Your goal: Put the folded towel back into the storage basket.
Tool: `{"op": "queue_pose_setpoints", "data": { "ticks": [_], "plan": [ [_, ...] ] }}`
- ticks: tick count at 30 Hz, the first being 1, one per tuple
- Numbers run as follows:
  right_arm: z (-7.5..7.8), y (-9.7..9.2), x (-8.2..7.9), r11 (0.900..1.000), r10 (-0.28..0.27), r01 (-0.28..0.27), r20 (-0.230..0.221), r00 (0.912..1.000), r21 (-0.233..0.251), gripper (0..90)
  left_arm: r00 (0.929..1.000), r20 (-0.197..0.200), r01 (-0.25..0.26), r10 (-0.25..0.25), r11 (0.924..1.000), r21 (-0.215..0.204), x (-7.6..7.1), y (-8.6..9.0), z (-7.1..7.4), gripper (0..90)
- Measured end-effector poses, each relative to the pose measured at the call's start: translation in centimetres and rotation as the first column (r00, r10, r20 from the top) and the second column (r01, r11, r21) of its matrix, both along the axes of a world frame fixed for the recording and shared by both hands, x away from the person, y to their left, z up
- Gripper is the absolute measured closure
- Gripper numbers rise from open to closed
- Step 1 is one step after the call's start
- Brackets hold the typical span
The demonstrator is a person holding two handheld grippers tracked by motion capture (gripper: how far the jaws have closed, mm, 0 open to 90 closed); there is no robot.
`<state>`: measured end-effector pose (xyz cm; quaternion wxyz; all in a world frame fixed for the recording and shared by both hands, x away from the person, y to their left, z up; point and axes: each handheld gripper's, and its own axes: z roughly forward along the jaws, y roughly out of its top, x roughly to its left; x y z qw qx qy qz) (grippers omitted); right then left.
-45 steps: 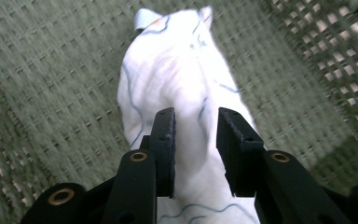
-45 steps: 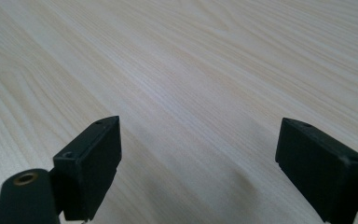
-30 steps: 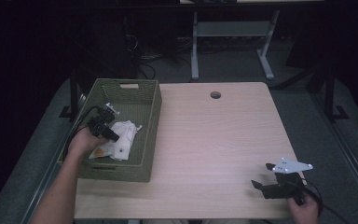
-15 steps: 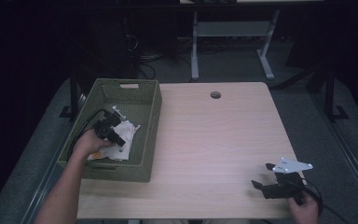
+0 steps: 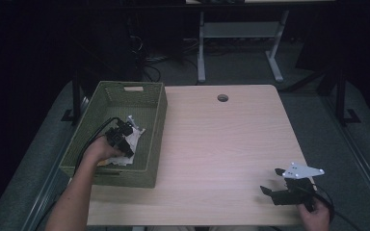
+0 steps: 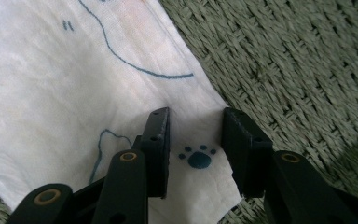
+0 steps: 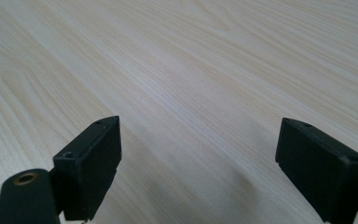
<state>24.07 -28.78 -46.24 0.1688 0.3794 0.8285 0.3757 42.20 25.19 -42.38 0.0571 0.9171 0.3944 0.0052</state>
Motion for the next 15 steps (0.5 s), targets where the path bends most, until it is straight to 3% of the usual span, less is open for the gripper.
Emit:
{"op": "queue_pose_setpoints", "data": {
  "ticks": [5, 9, 12, 14, 15],
  "plan": [
    [0.1, -0.1, -0.1, 1.0000, -0.002, 0.002, 0.007, 1.0000, 0.005, 13.8, 0.9995, 0.030, -0.005, 0.004, 0.9998, 0.018, -0.2, -0.5, 0.0, 75.4],
    [0.2, -0.2, -0.1, 1.0000, 0.001, -0.001, 0.011, 0.9999, 0.004, 13.8, 0.9975, 0.066, -0.024, 0.024, 0.9997, 0.005, -0.5, -0.5, 0.0, 86.6],
    [0.2, -0.2, -0.1, 1.0000, 0.005, -0.005, 0.011, 0.9999, 0.005, 13.8, 0.9968, 0.069, -0.039, 0.041, 0.9990, -0.023, -0.7, -0.1, 0.2, 88.4],
    [0.1, -0.2, -0.1, 0.9999, 0.007, -0.007, 0.010, 0.9999, 0.008, 13.8, 0.9958, 0.061, -0.061, 0.068, 0.9925, -0.106, -0.7, 0.3, 1.0, 88.5],
    [0.1, -0.2, -0.1, 0.9999, 0.007, -0.007, 0.010, 0.9999, 0.008, 13.8, 0.9958, 0.061, -0.061, 0.068, 0.9925, -0.106, -0.7, 0.3, 1.0, 88.5]
  ]
}}
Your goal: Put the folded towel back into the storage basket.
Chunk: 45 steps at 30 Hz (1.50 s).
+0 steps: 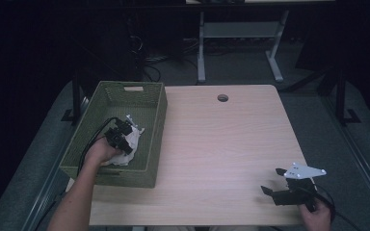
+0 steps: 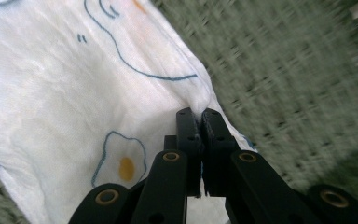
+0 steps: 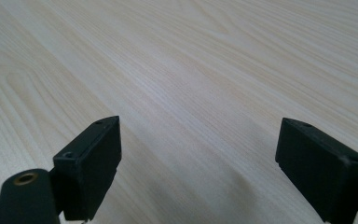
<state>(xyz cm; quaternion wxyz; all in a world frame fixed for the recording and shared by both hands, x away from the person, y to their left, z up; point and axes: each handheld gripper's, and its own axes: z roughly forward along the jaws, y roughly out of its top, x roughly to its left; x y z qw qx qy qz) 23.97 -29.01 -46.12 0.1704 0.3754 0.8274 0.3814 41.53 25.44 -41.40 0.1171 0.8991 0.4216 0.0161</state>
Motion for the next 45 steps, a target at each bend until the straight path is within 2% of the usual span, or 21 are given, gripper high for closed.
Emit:
{"op": "queue_pose_setpoints", "data": {
  "ticks": [1, 4, 6, 7, 8, 11, 14, 15, 16, 19, 21, 24, 26, 31, 36, 39, 40, 41, 42, 43, 45],
  "plan": [
    [0.0, 0.0, 0.0, 1.0000, -0.001, 0.001, -0.005, 1.0000, 0.002, 13.8, 0.9999, 0.009, -0.005, 0.006, 0.9979, -0.065, -0.1, 0.1, 0.8, 88.5],
    [0.0, 0.0, 0.1, 1.0000, -0.002, 0.002, -0.006, 1.0000, 0.002, 13.8, 0.9999, 0.001, 0.013, -0.013, 0.9934, -0.114, -0.3, -0.5, 1.5, 88.4],
    [0.0, 0.0, 0.1, 1.0000, 0.001, -0.001, -0.005, 1.0000, 0.000, 13.8, 0.9998, -0.012, 0.015, -0.017, 0.9905, -0.137, -0.4, -0.9, 1.6, 88.3],
    [0.0, 0.0, 0.1, 1.0000, 0.002, -0.002, -0.004, 1.0000, -0.002, 13.8, 0.9967, -0.061, 0.045, -0.054, 0.9885, -0.144, -0.5, -1.5, 1.4, 87.5],
    [0.0, 0.1, 0.0, 1.0000, 0.003, -0.003, -0.005, 1.0000, -0.001, 13.8, 0.9966, -0.051, 0.057, -0.064, 0.9901, -0.128, -0.6, -1.8, 1.4, 85.6],
    [0.0, 0.1, 0.0, 1.0000, 0.003, -0.003, -0.003, 1.0000, -0.004, 13.8, 0.9984, -0.037, 0.037, -0.043, 0.9869, -0.157, -0.5, -1.6, 1.6, 74.3],
    [0.0, 0.1, -0.1, 1.0000, 0.005, -0.005, -0.002, 1.0000, -0.008, 13.8, 0.9996, 0.002, -0.028, 0.028, 0.9935, -0.110, -0.3, -0.4, 2.2, 74.2],
    [0.0, 0.1, -0.1, 1.0000, 0.005, -0.005, -0.002, 1.0000, -0.008, 13.8, 0.9996, 0.002, -0.028, 0.028, 0.9935, -0.110, -0.3, -0.4, 2.2, 74.5],
    [0.0, 0.1, -0.1, 1.0000, 0.004, -0.004, -0.001, 1.0000, -0.007, 13.8, 0.9978, 0.024, -0.059, 0.061, 0.9954, -0.075, -0.2, 0.3, 2.1, 74.5],
    [-0.1, 0.2, -0.1, 1.0000, 0.003, -0.003, -0.008, 1.0000, -0.007, 13.8, 0.9944, 0.056, -0.087, 0.089, 0.9956, -0.034, 0.0, 1.0, 1.6, 76.4],
    [-0.1, 0.3, 0.0, 0.9999, 0.006, -0.006, -0.008, 1.0000, -0.010, 13.8, 0.9941, 0.043, -0.099, 0.100, 0.9948, -0.024, 0.2, 1.3, 1.0, 77.8],
    [-0.1, 0.3, 0.0, 0.9999, 0.004, -0.004, -0.009, 0.9999, -0.011, 13.8, 0.9959, 0.018, -0.089, 0.088, 0.9949, 0.048, 0.6, 1.2, -0.3, 78.3],
    [-0.2, 0.4, 0.0, 0.9999, 0.005, -0.005, -0.009, 1.0000, -0.011, 13.8, 0.9956, 0.007, -0.094, 0.094, 0.9945, 0.046, 0.6, 1.0, -1.1, 77.1],
    [-0.2, 0.4, 0.1, 0.9999, 0.008, -0.008, -0.010, 0.9999, -0.011, 13.8, 0.9928, 0.029, -0.117, 0.116, 0.9922, 0.043, 0.6, 1.3, -0.6, 74.9],
    [-0.1, 0.5, 0.1, 0.9998, 0.016, -0.016, -0.005, 0.9999, -0.009, 13.8, 0.9852, 0.069, -0.154, 0.157, 0.9869, -0.049, -0.2, 2.2, 1.4, 74.2],
    [-0.1, 0.6, 0.2, 0.9999, 0.016, -0.016, -0.010, 0.9998, -0.005, 13.8, 0.9774, 0.086, -0.183, 0.193, 0.9764, -0.115, -0.5, 2.9, 2.2, 71.7],
    [-0.1, 0.6, 0.3, 0.9998, 0.018, -0.018, -0.009, 0.9998, -0.007, 13.8, 0.9727, 0.101, -0.196, 0.209, 0.9720, -0.131, -0.6, 3.1, 2.4, 71.0],
    [-0.1, 0.6, 0.3, 0.9998, 0.018, -0.018, -0.009, 0.9998, -0.007, 13.8, 0.9727, 0.101, -0.196, 0.209, 0.9720, -0.131, -0.6, 3.1, 2.4, 70.2],
    [-0.1, 0.8, 0.3, 0.9997, 0.020, -0.020, -0.012, 0.9997, -0.011, 13.8, 0.9663, 0.114, -0.210, 0.231, 0.9628, -0.170, -0.9, 3.5, 2.8, 69.8],
    [-0.1, 0.8, 0.4, 0.9997, 0.022, -0.022, -0.011, 0.9997, -0.011, 13.8, 0.9627, 0.123, -0.216, 0.241, 0.9589, -0.184, -1.1, 3.6, 3.0, 69.1],
    [0.0, 1.0, 0.5, 0.9997, 0.022, -0.022, -0.006, 0.9998, -0.010, 13.8, 0.9645, 0.131, -0.201, 0.229, 0.9594, -0.197, -1.3, 3.7, 3.3, 67.8]
  ]
}}
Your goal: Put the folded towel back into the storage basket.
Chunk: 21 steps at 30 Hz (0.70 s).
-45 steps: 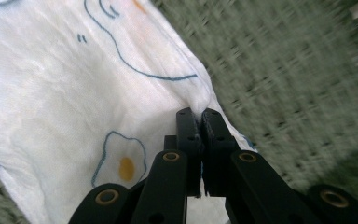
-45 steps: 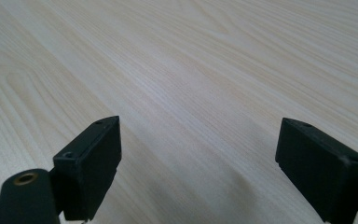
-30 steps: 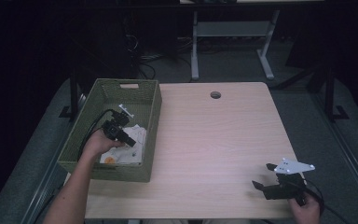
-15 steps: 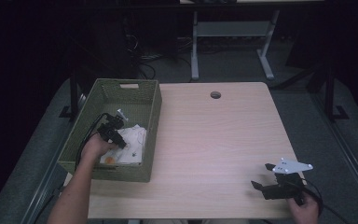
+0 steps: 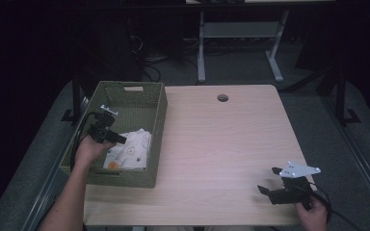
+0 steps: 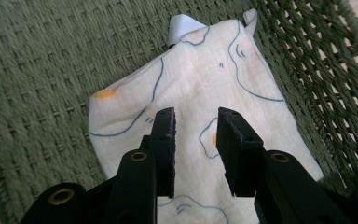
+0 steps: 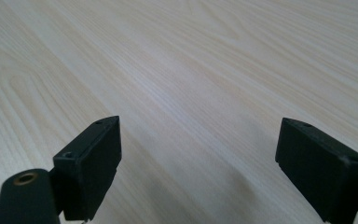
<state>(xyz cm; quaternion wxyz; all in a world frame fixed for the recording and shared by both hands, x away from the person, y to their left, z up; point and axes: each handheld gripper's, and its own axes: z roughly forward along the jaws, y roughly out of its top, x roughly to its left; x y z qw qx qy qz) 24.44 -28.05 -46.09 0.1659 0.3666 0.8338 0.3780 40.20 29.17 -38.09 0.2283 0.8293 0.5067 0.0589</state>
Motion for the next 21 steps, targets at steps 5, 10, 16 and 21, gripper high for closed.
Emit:
{"op": "queue_pose_setpoints", "data": {
  "ticks": [5, 10, 16, 21],
  "plan": [
    [0.0, 0.6, 0.0, 0.9999, 0.009, -0.009, 0.002, 1.0000, -0.014, 13.8, 0.9987, 0.044, -0.020, 0.024, 0.9955, -0.092, -0.9, 0.4, 0.8, 63.1],
    [0.0, 0.9, -0.2, 0.9997, 0.018, -0.018, 0.004, 0.9998, -0.016, 13.8, 0.9944, 0.086, -0.043, 0.061, 0.9792, -0.198, -1.7, 0.9, 1.3, 55.4],
    [0.1, 0.7, -0.3, 0.9998, 0.014, -0.013, 0.006, 0.9999, -0.012, 13.8, 0.9826, 0.128, -0.074, 0.135, 0.9144, -0.398, -2.7, 1.3, 1.9, 53.7],
    [0.1, 0.6, -0.3, 0.9999, 0.009, -0.009, 0.006, 0.9999, -0.006, 13.8, 0.9714, 0.132, -0.096, 0.198, 0.8328, -0.545, -3.5, 1.7, 2.1, 53.0]
  ]
}}
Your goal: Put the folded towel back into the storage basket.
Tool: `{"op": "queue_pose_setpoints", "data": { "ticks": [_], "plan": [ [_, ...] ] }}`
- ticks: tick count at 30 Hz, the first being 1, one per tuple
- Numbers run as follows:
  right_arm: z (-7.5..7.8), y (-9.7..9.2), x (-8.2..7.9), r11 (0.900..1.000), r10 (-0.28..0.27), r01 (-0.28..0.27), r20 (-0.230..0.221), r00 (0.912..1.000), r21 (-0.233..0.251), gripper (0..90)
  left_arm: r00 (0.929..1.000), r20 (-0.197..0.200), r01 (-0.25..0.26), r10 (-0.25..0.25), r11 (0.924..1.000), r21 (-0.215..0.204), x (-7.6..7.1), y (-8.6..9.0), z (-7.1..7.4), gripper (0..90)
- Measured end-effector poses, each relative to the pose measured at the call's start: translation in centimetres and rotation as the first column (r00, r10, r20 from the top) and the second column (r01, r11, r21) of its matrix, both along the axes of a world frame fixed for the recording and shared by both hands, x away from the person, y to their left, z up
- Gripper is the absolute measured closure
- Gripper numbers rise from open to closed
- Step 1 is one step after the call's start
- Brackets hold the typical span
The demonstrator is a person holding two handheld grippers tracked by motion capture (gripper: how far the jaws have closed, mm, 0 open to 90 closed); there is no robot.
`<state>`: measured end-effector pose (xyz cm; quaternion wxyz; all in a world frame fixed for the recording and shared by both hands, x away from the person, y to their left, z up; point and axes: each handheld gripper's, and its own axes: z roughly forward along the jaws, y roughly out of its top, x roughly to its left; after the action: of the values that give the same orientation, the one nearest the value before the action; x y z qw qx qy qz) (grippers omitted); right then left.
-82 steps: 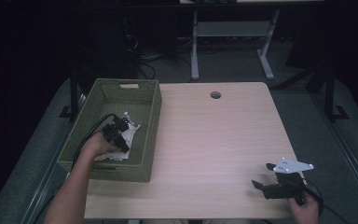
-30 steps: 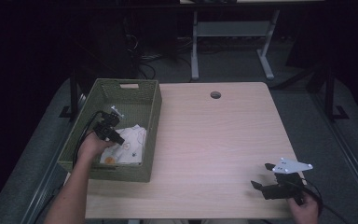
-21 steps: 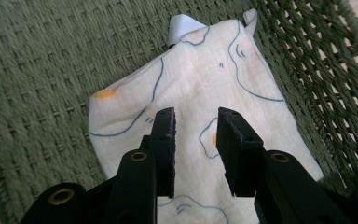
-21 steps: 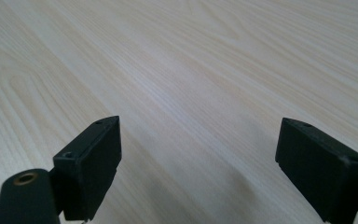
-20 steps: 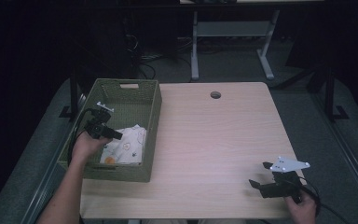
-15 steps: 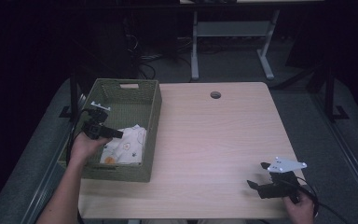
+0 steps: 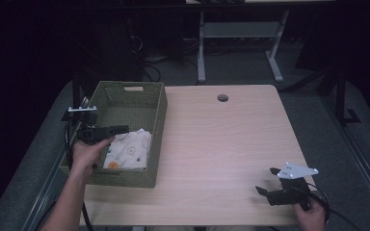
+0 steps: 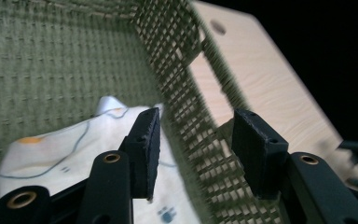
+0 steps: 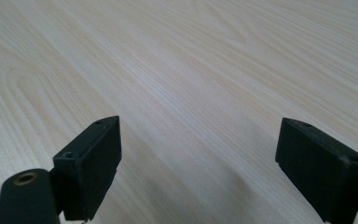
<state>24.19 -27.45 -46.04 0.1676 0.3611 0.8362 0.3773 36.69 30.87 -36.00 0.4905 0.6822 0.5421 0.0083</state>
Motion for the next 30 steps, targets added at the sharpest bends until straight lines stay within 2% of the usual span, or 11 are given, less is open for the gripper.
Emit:
{"op": "queue_pose_setpoints", "data": {
  "ticks": [1, 2, 5, 6, 8, 9, 14, 20, 22, 30],
  "plan": [
    [0.0, 0.0, 0.0, 1.0000, 0.000, 0.000, 0.000, 1.0000, 0.000, 13.8, 1.0000, 0.000, 0.000, 0.000, 1.0000, 0.000, 0.0, 0.0, 0.0, 53.0],
    [0.0, 0.0, 0.0, 1.0000, 0.002, -0.002, 0.001, 1.0000, -0.003, 13.8, 0.9999, -0.007, 0.006, -0.007, 0.9955, -0.095, -0.2, 0.2, -0.2, 53.1],
    [0.0, 0.0, 0.0, 1.0000, 0.003, -0.003, 0.001, 1.0000, -0.006, 13.8, 1.0000, 0.002, 0.007, -0.006, 0.9951, -0.099, -0.5, 0.2, -0.2, 53.2],
    [0.0, -0.1, 0.0, 1.0000, 0.002, -0.002, 0.002, 1.0000, -0.006, 13.8, 0.9997, 0.014, 0.021, -0.019, 0.9915, -0.128, -0.8, 0.2, -0.1, 53.1],
    [0.0, 0.0, 0.0, 1.0000, 0.005, -0.005, 0.002, 1.0000, -0.005, 13.8, 0.9994, 0.027, 0.023, -0.020, 0.9919, -0.125, -1.0, 0.0, 0.1, 52.7],
    [0.0, 0.0, 0.0, 1.0000, 0.006, -0.006, 0.002, 1.0000, -0.005, 13.8, 0.9986, 0.037, 0.044, -0.039, 0.9894, -0.139, -1.2, -0.2, 0.2, 52.5],
    [0.0, 0.0, 0.0, 1.0000, 0.006, -0.005, 0.003, 1.0000, -0.008, 13.8, 0.9945, 0.065, 0.089, -0.082, 0.9892, -0.117, -1.6, -1.0, 0.7, 52.6],
    [0.1, -0.2, -0.2, 1.0000, 0.000, 0.000, 0.009, 1.0000, -0.005, 13.8, 0.9913, 0.069, 0.118, -0.112, 0.9878, -0.101, -1.9, -2.1, 0.6, 52.9],
    [0.1, -0.2, -0.1, 1.0000, 0.000, 0.000, 0.008, 1.0000, -0.007, 13.8, 0.9897, 0.073, 0.129, -0.123, 0.9884, -0.080, -2.1, -2.6, 0.7, 52.9],
    [0.2, -0.1, -0.1, 0.9999, 0.004, -0.004, 0.010, 0.9999, -0.013, 13.8, 0.9808, 0.088, 0.180, -0.174, 0.9814, -0.066, -2.5, -4.4, 1.3, 52.9]
  ]
}}
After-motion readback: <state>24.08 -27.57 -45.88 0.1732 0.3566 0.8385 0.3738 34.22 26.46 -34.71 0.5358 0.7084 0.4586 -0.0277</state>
